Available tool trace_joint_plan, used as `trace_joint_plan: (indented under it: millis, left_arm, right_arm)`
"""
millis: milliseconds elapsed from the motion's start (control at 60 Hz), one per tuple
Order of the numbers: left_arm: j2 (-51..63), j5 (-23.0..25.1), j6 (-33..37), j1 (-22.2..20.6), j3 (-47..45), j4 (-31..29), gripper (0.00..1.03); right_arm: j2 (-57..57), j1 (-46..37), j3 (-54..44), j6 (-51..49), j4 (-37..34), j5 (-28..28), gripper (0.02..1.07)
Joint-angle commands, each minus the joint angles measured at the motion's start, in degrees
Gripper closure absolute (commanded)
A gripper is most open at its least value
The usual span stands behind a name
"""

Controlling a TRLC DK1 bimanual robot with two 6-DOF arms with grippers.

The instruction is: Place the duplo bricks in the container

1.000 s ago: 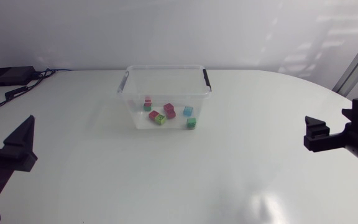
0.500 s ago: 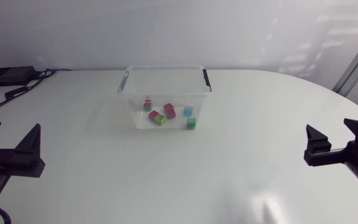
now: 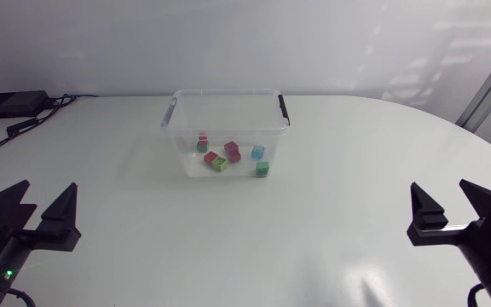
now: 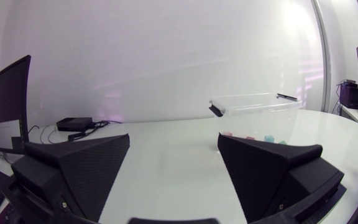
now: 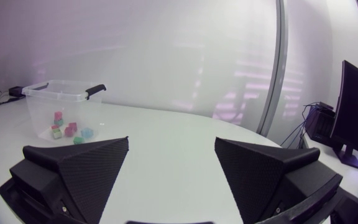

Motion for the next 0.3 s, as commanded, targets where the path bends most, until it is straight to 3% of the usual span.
trace_joint_plan:
  millis: [0, 283]
  left_arm:
    - [-0.7, -0.7, -2.6, -1.1, -1.8, 0.9, 0.05]
    - [-1.1, -1.6, -4.6, -2.7, -3.2, 0.9, 0.05]
  right_arm:
    - [-2.5, 0.5, -2.9, 3.0, 1.4, -0.5, 0.07]
    - [-6.9, 0.8, -6.3, 5.8, 2.8, -1.6, 0.07]
